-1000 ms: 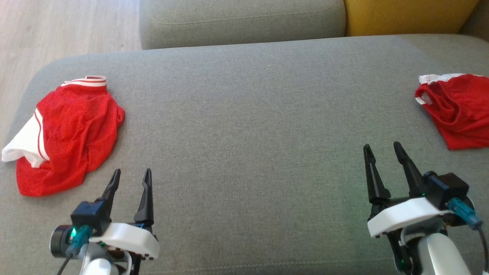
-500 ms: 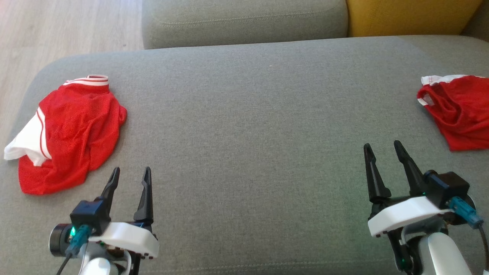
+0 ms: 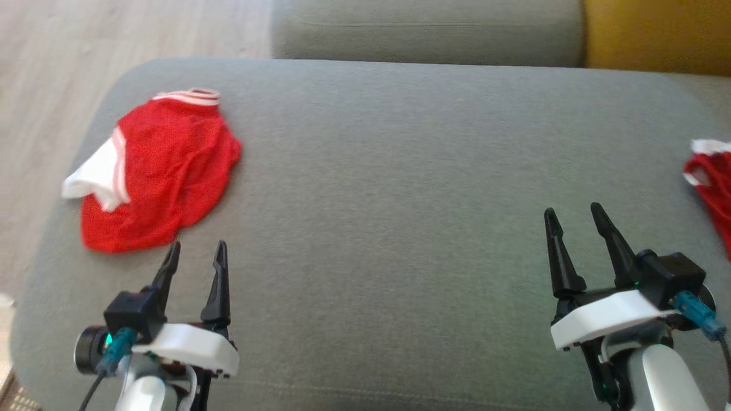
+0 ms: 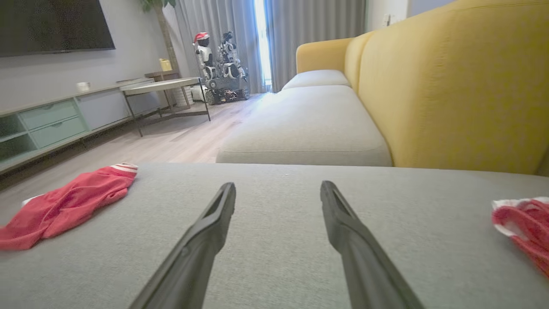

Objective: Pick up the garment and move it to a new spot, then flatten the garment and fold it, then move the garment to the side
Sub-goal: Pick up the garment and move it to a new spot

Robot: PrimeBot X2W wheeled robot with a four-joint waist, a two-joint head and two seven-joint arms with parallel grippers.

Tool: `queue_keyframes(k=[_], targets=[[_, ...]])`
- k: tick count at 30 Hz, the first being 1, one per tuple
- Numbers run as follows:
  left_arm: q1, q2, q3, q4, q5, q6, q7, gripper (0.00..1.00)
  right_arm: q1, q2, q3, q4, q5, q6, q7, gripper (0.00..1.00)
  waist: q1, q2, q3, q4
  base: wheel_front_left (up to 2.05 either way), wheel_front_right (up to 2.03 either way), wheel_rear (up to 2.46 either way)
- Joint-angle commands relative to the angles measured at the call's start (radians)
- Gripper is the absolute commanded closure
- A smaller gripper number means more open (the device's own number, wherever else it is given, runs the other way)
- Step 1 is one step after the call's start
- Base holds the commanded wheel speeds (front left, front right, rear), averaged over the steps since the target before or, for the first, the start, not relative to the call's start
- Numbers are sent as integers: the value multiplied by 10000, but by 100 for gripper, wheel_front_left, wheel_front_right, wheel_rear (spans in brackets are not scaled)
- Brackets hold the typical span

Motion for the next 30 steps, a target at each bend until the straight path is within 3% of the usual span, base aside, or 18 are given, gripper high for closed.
queue_keyframes(k=[1,10,18,30], targets=[[-655,241,409,-254,-98,-8,-71,0,-183,-1,240,-445,-85,35,48,0,1,0,20,589,0,0,0],[-775,239,548,-146,-277,-46,-140,0,-315,0,502,-598,-38,35,123,0,1,0,52,1907,0,0,0],[-799,239,598,-18,-361,-66,-171,0,-354,0,561,-556,20,35,128,0,1,0,33,2355,0,0,0],[-932,177,613,112,-405,-99,-208,0,-405,1,571,-557,-156,35,172,0,1,0,80,2457,0,0,0]])
